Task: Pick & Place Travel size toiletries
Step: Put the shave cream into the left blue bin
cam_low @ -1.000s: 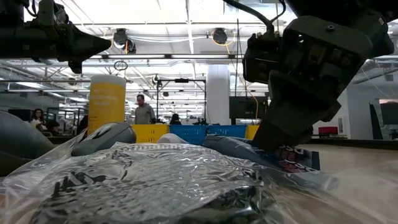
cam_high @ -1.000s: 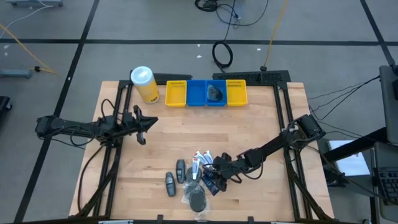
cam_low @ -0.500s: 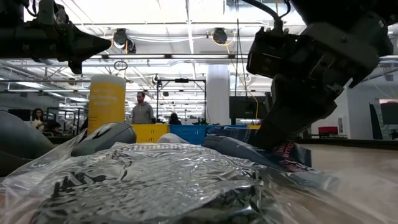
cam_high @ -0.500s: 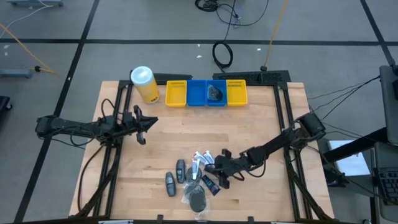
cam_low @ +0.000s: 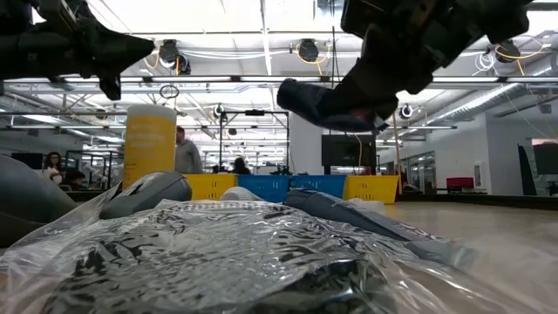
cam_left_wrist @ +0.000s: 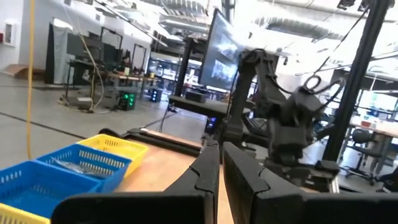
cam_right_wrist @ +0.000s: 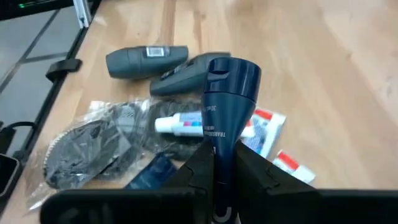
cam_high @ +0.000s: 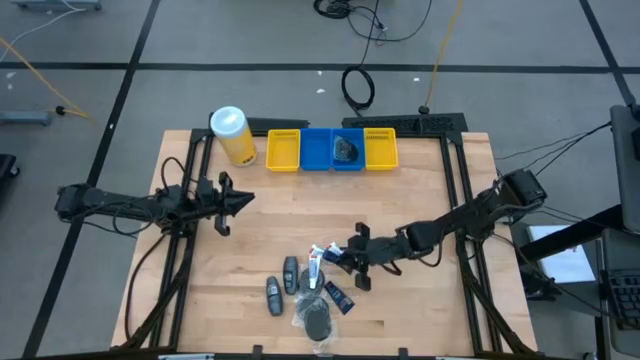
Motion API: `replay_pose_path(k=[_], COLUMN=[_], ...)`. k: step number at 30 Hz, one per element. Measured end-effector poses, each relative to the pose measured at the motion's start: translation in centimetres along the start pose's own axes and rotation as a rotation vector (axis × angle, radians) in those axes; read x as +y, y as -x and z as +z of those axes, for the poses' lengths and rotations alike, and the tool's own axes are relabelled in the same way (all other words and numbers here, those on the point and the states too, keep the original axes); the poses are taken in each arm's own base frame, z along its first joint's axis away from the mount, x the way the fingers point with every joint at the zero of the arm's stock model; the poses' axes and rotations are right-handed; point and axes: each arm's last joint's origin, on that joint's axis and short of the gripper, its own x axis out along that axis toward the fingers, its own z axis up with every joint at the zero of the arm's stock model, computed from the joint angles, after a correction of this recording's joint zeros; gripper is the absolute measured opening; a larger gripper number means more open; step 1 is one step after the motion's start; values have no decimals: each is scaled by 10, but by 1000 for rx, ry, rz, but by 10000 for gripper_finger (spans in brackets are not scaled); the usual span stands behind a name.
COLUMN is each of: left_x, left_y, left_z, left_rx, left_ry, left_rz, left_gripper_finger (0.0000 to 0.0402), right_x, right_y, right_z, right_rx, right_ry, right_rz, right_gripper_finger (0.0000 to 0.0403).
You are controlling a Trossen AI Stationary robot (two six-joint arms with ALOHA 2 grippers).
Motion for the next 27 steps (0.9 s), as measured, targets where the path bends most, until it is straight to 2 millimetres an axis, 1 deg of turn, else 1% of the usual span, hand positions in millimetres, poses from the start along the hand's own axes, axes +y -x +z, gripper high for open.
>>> replay_pose_path(k=[5,11,18,23,27], left_x=[-1,-4,-13,-19,-21], left_y=[-7,-23,-61,-90,-108], left_z=[-1,-3,3,6,7], left_rx=[0,35,113,157,209], left_ry=[31,38,-60,-148,-166], left_rz=[-12,-11,-24,-24,-17], left_gripper_finger=[21,21,21,21,21], right_x=[-9,-26,-51,-63,-71], right_y=[7,5,3,3,7], right_z=[12,21,31,39,45], right_rx=[-45,-73,-111,-152,-186], right_ry=[40,62,74,70,81], right_rz=[-15,-60,-124,-123,-128], right_gripper_finger=[27,30,26,29,27])
